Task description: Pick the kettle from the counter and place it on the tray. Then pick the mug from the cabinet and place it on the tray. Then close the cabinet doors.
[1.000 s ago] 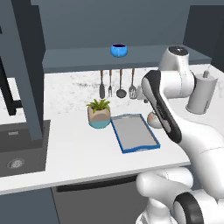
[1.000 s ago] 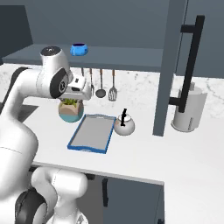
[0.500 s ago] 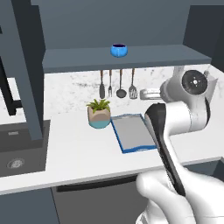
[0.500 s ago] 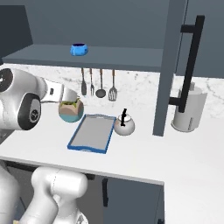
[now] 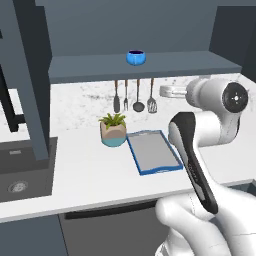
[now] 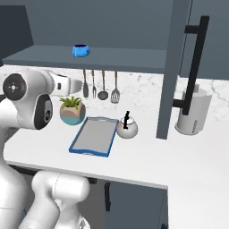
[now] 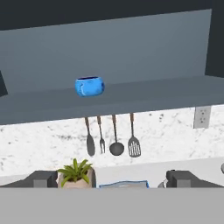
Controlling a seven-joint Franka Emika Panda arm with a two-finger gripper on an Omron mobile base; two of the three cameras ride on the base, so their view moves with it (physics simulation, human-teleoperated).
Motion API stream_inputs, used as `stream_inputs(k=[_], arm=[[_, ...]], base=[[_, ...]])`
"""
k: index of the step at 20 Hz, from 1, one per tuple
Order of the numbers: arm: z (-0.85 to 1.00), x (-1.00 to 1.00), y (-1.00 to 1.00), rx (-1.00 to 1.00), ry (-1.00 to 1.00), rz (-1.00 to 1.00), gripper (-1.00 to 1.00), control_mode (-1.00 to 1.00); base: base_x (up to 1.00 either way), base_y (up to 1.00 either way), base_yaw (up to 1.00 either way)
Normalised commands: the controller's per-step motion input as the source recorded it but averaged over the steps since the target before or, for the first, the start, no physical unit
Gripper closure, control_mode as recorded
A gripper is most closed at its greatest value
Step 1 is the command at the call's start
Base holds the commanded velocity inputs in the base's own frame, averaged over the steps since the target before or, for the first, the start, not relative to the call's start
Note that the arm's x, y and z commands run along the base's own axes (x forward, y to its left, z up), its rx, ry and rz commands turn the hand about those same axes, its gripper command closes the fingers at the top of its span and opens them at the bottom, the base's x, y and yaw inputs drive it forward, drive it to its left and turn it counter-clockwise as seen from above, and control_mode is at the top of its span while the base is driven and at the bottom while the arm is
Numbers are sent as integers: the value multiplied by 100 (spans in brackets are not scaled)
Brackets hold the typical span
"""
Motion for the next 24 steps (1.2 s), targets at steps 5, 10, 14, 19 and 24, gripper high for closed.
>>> stream_inputs(k=[5,10,14,19,24], arm=[[0,5,-3,2,0,0,-100,-100],[16,0,-3,21,-12,0,-100,-100],[15,-31,2,13,-27,0,-100,-100],[0,0,0,0,0,0,-100,-100],[-4,2,-1,0,0,0,-100,-100]], base=[[0,0,0],[0,0,0],[0,0,0],[0,0,0],[0,0,0]])
